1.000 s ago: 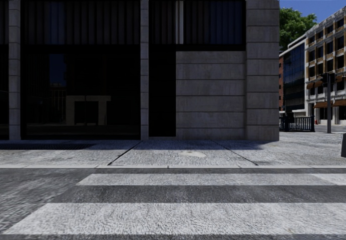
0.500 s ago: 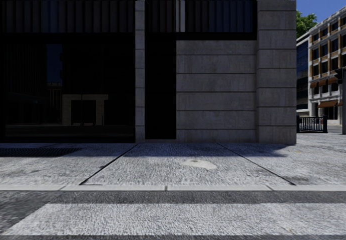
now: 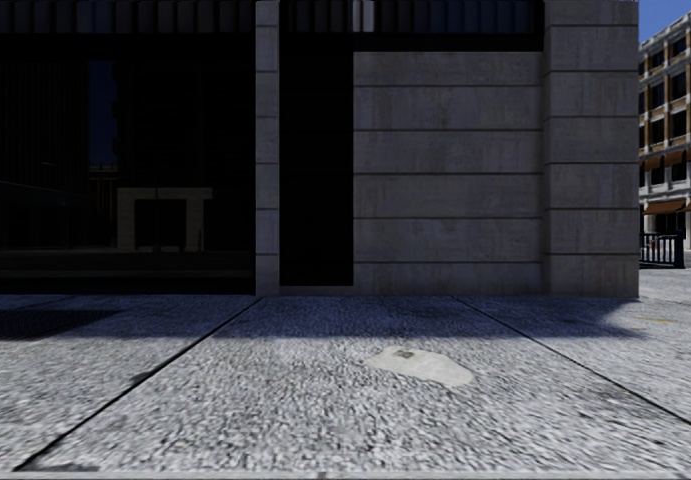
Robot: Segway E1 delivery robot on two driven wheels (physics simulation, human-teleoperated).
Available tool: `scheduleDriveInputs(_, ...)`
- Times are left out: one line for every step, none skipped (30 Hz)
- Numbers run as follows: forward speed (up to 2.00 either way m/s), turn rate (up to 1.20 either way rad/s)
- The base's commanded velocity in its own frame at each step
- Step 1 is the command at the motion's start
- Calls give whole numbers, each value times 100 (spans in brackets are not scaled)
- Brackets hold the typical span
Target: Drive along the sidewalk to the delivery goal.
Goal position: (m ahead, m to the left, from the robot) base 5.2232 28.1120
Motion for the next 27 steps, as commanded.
scheduleDriveInputs(200,0)
scheduleDriveInputs(200,0)
scheduleDriveInputs(200,0)
scheduleDriveInputs(200,1)
scheduleDriveInputs(192,12)
scheduleDriveInputs(171,23)
scheduleDriveInputs(155,32)
scheduleDriveInputs(155,32)
scheduleDriveInputs(143,37)
scheduleDriveInputs(138,41)
scheduleDriveInputs(137,48)
scheduleDriveInputs(137,48)
scheduleDriveInputs(137,53)
scheduleDriveInputs(137,56)
scheduleDriveInputs(137,57)
scheduleDriveInputs(137,57)
scheduleDriveInputs(137,57)
scheduleDriveInputs(137,57)
scheduleDriveInputs(137,57)
scheduleDriveInputs(137,57)
scheduleDriveInputs(137,57)
scheduleDriveInputs(137,57)
scheduleDriveInputs(141,57)
scheduleDriveInputs(147,57)
scheduleDriveInputs(150,57)
scheduleDriveInputs(150,57)
scheduleDriveInputs(152,57)
